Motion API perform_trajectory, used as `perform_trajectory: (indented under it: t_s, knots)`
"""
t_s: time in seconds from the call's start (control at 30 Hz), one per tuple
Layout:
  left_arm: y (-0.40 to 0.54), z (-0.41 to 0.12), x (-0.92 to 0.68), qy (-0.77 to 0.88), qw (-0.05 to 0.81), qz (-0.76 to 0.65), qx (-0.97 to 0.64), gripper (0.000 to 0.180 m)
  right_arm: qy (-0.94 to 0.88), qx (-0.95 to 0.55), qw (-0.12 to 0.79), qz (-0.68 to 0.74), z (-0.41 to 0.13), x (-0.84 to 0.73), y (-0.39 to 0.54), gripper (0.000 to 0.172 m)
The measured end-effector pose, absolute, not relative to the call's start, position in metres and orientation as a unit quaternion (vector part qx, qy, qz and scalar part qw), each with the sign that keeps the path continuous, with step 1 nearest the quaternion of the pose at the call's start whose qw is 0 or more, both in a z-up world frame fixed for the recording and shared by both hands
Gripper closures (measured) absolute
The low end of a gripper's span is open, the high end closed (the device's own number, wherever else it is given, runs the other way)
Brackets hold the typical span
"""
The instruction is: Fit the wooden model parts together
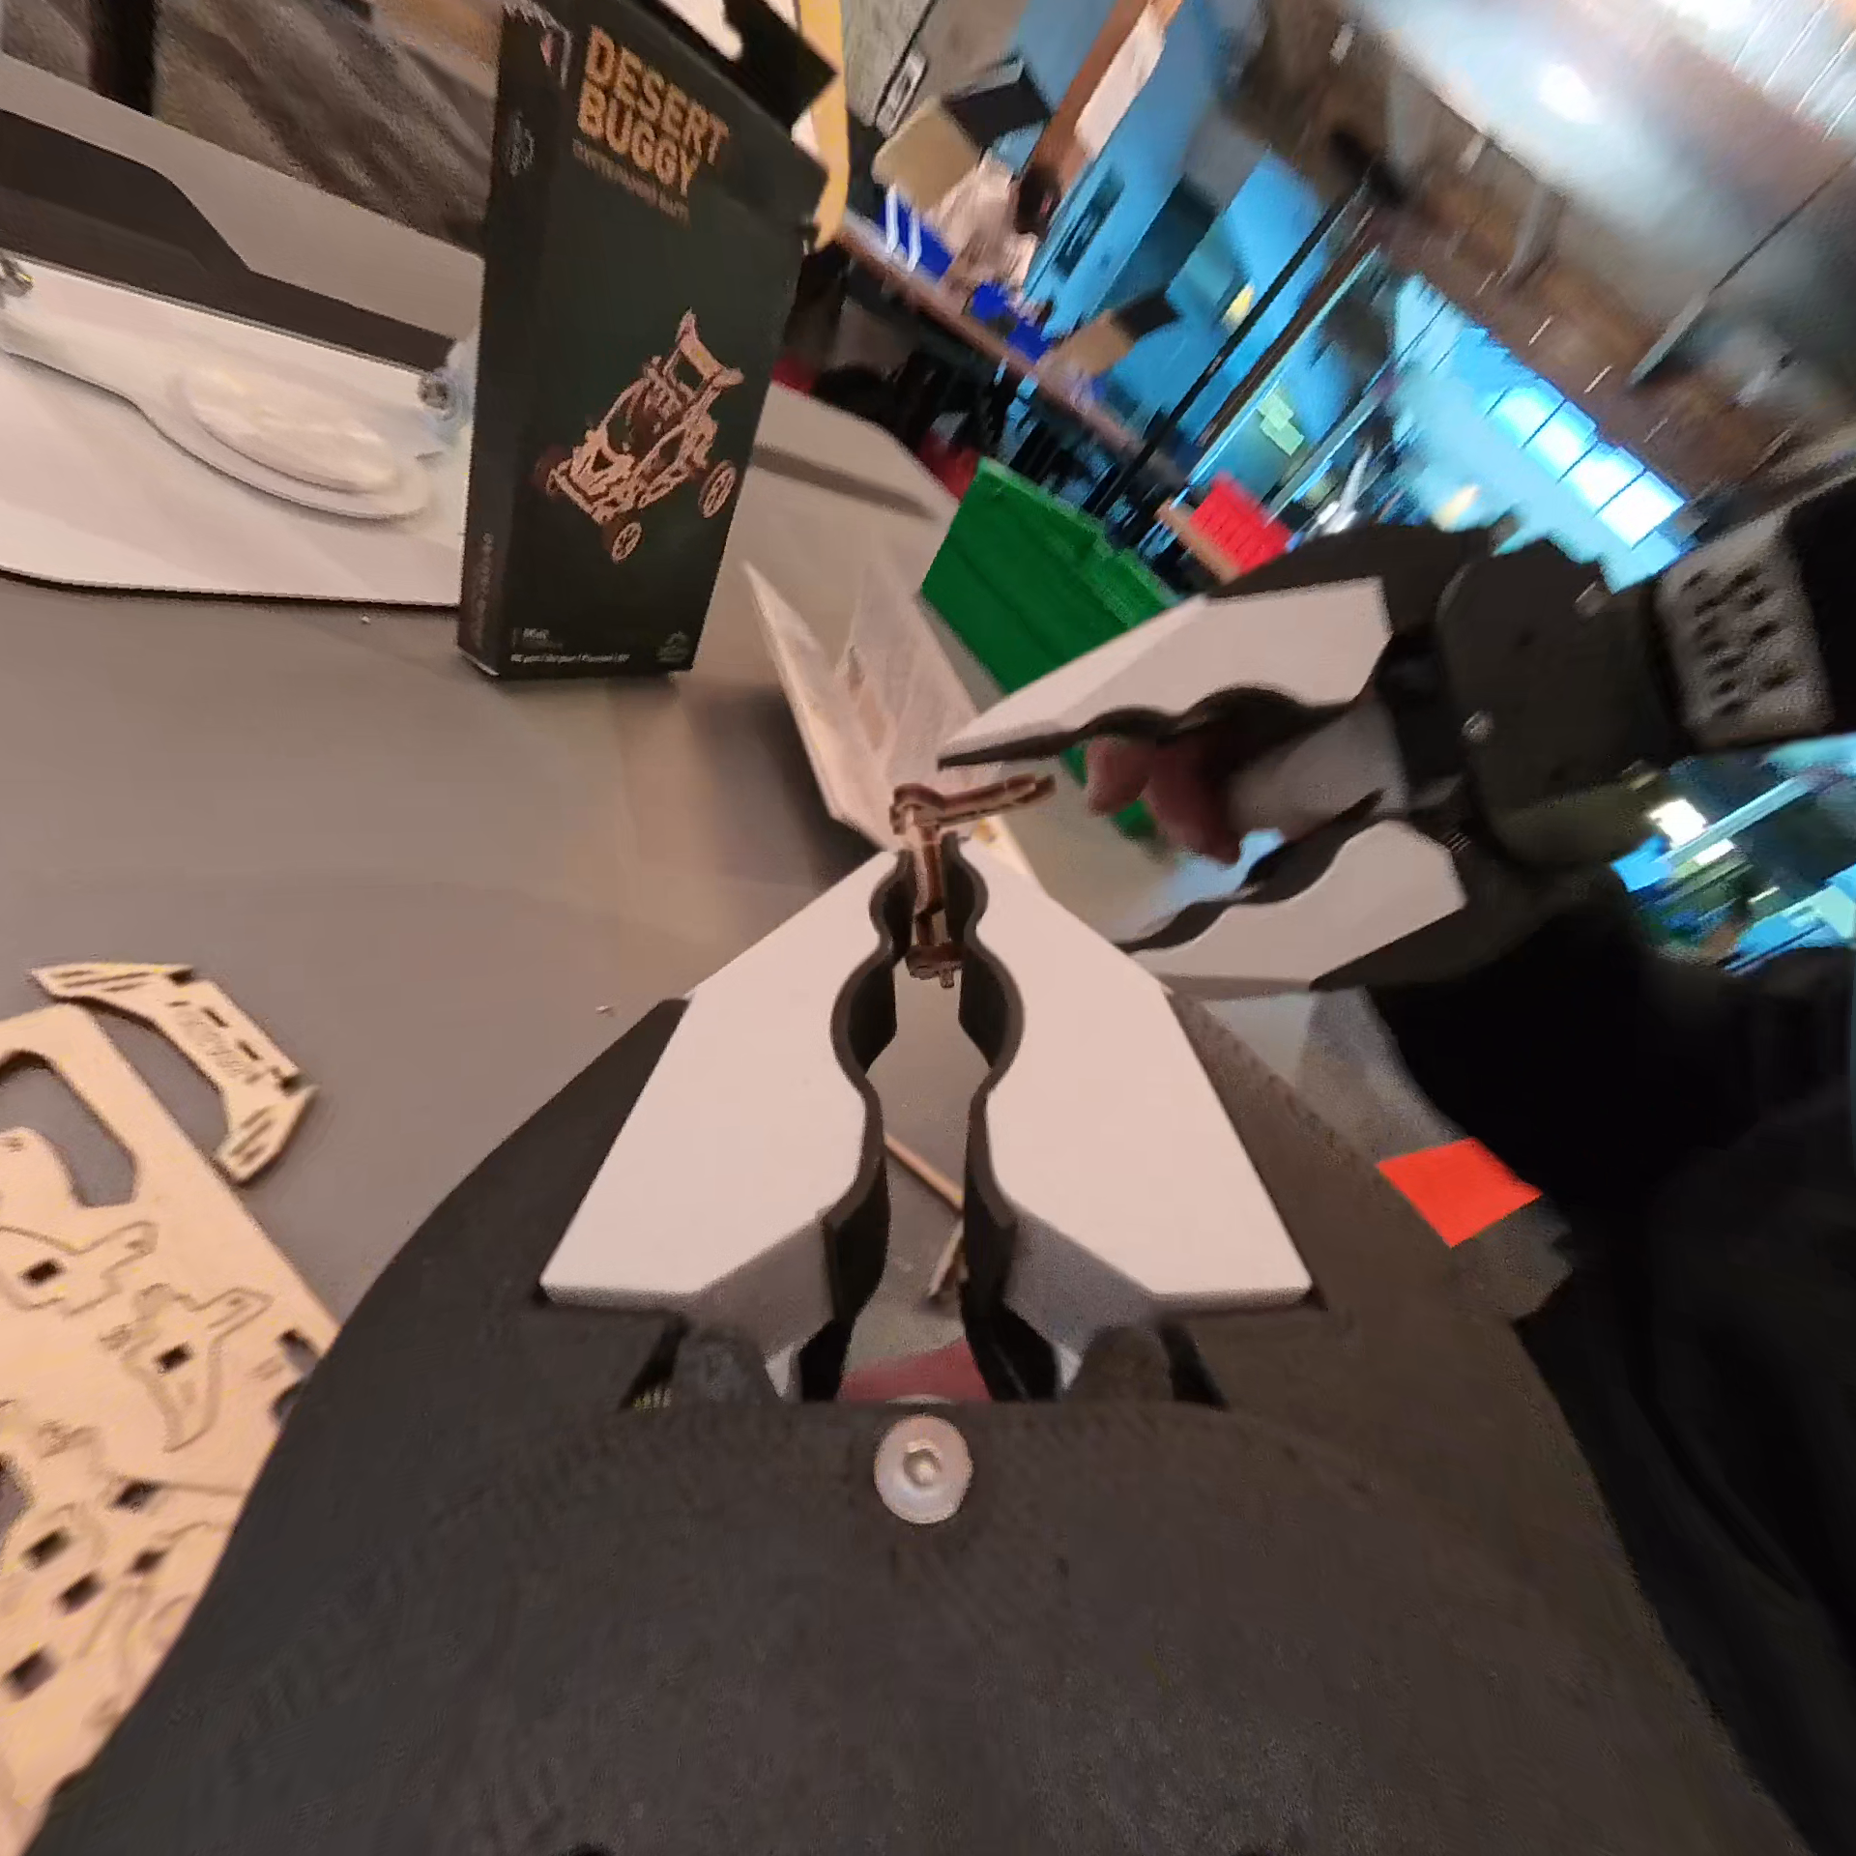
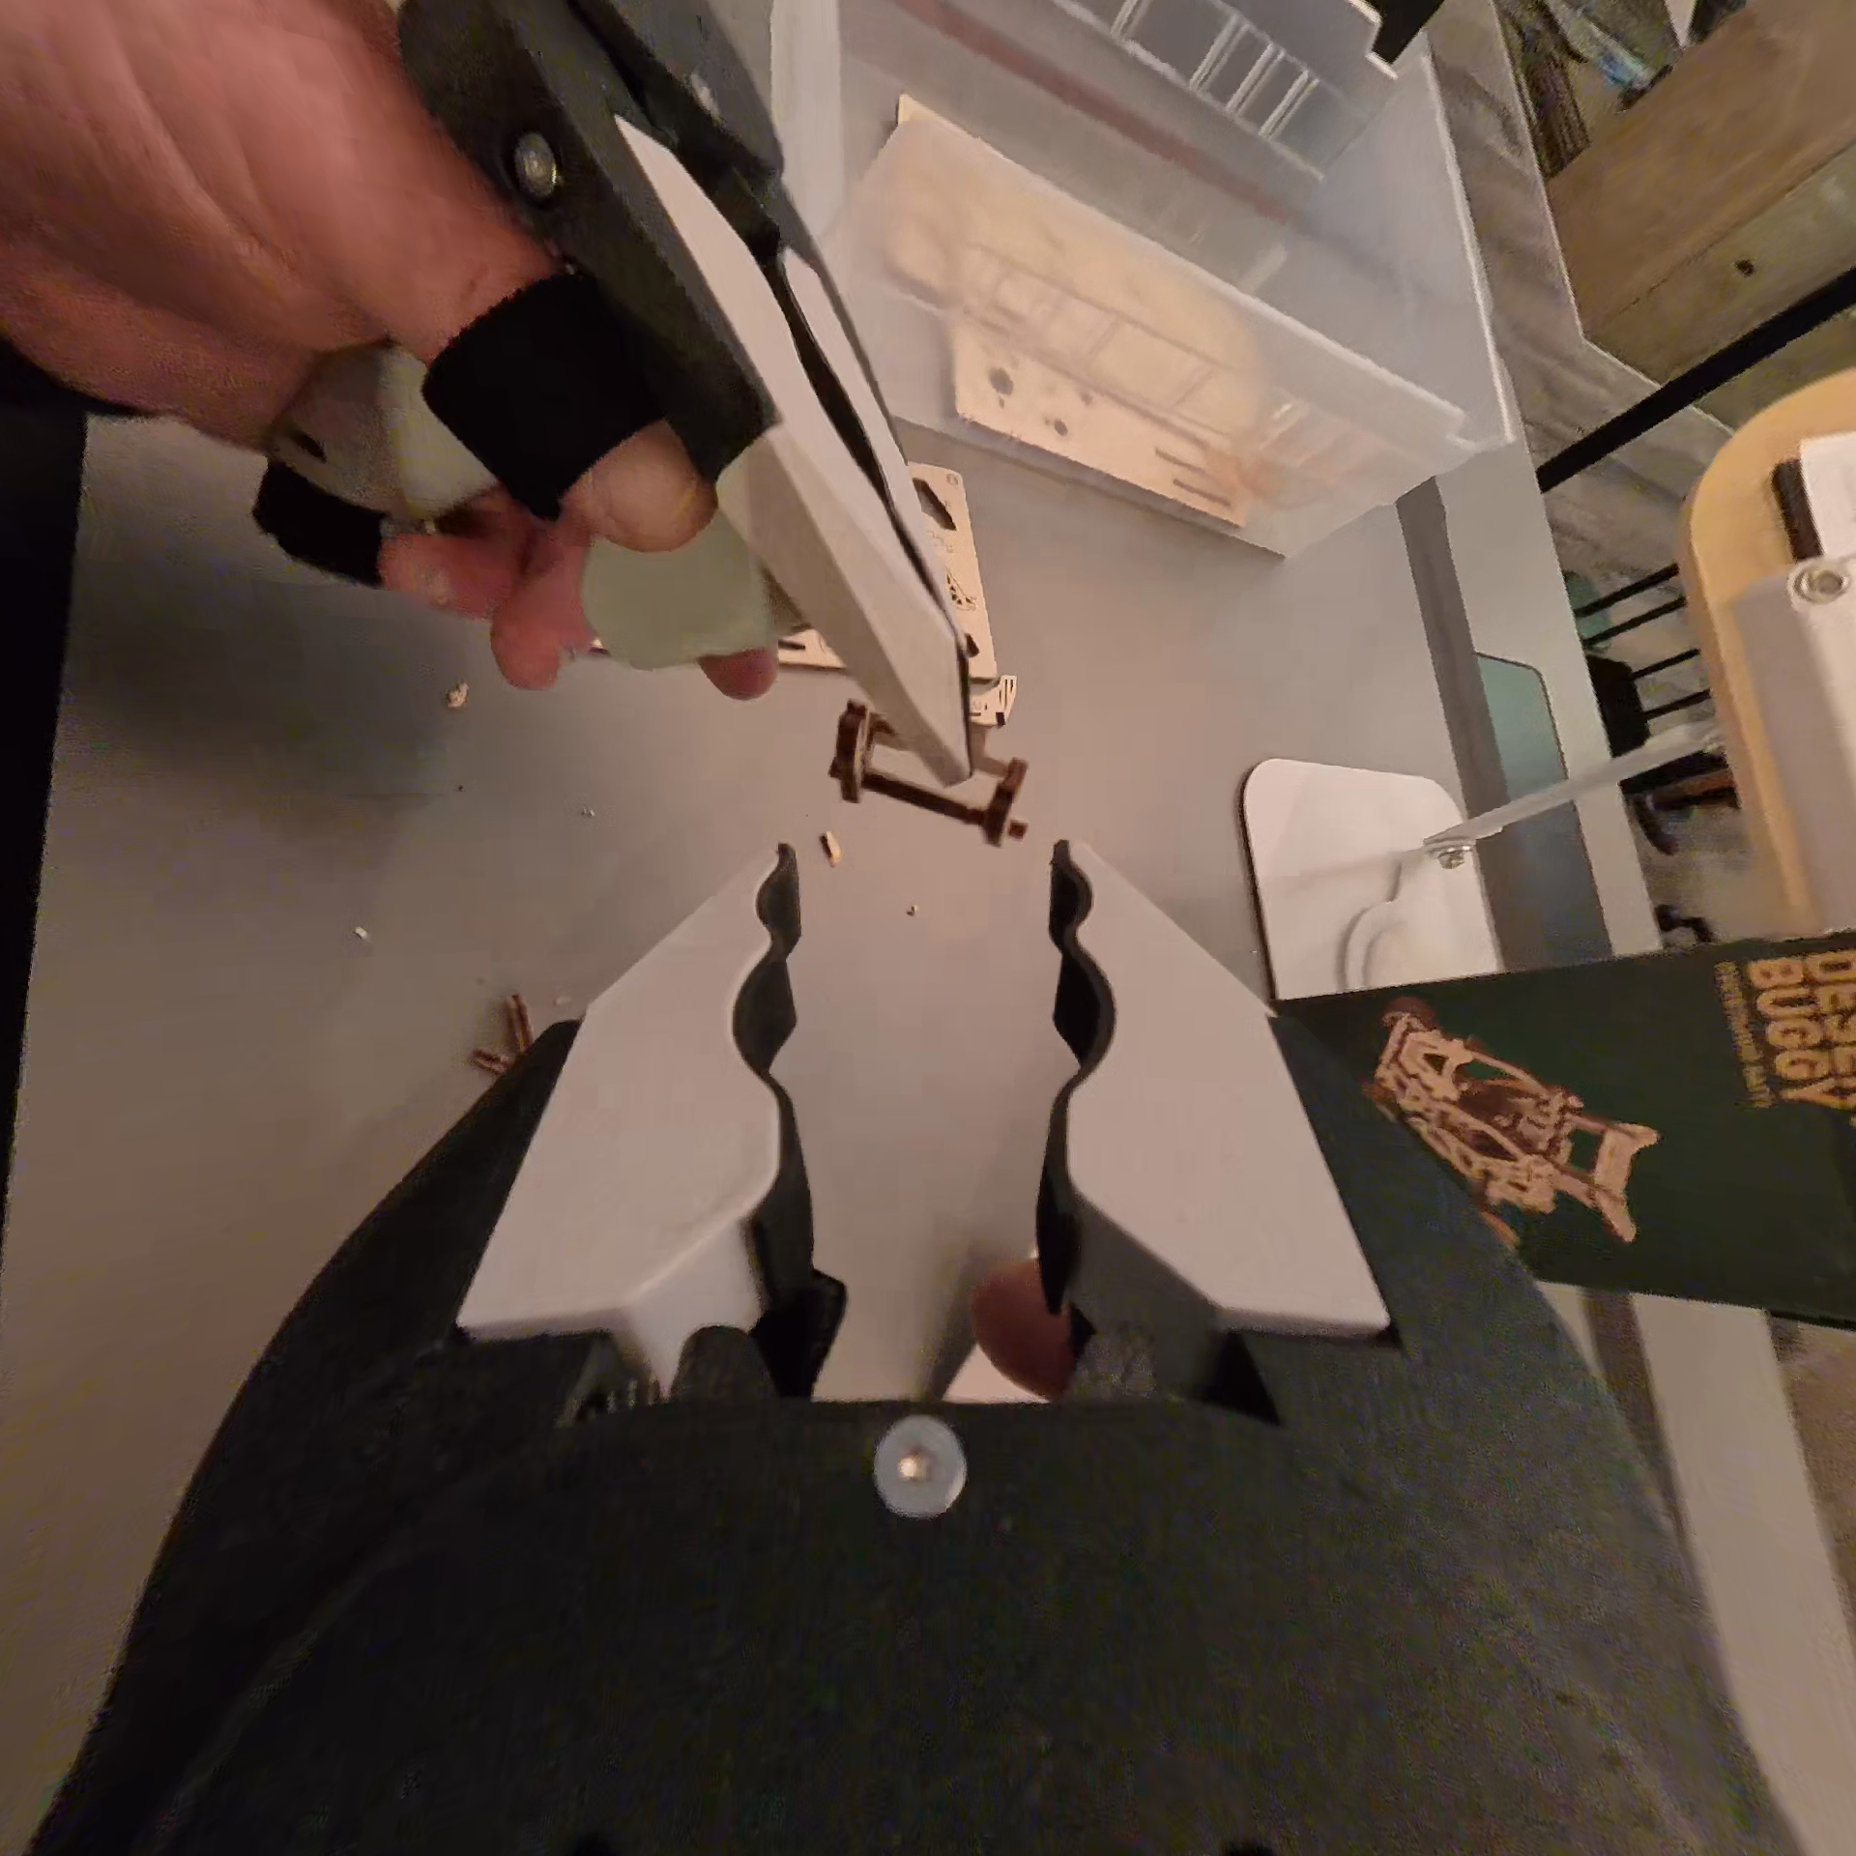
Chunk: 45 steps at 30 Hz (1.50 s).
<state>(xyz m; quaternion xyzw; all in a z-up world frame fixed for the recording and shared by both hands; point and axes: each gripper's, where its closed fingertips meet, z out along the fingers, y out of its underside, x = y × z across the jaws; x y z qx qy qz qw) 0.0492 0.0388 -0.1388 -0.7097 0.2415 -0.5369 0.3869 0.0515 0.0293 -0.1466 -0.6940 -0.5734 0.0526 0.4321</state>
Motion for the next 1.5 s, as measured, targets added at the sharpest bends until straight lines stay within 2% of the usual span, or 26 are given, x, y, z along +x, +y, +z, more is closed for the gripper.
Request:
perform_trajectory:
  t_s: [0.03, 0.23, 0.5, 1.07, 1.27, 1.37, 1.5]
  knots:
    - [0.04, -0.136, 0.048, 0.221, 0.382, -0.558, -0.703, 0.178, -0.556, -0.7, 0.442, 0.074, -0.146, 0.049, 0.029, 0.122]
    - [0.036, -0.129, 0.053, 0.186, 0.361, -0.618, -0.673, 0.178, -0.471, -0.708, 0.497, 0.173, -0.136, 0.037, 0.032, 0.12]
    - [0.03, -0.119, 0.057, 0.178, 0.342, -0.662, -0.643, 0.178, -0.44, -0.681, 0.532, 0.245, -0.12, 0.038, 0.028, 0.133]
    - [0.02, -0.11, 0.061, 0.155, 0.287, -0.727, -0.604, 0.179, -0.45, -0.63, 0.573, 0.271, -0.107, 0.039, 0.019, 0.134]
    - [0.024, -0.11, 0.061, 0.142, 0.296, -0.724, -0.606, 0.179, -0.453, -0.63, 0.579, 0.251, -0.105, 0.042, 0.019, 0.125]
    - [0.025, -0.11, 0.06, 0.139, 0.296, -0.724, -0.607, 0.179, -0.482, -0.628, 0.58, 0.193, -0.109, 0.046, 0.02, 0.133]
    - [0.024, -0.107, 0.062, 0.143, 0.302, -0.724, -0.604, 0.178, -0.482, -0.63, 0.577, 0.192, -0.108, 0.05, 0.02, 0.138]
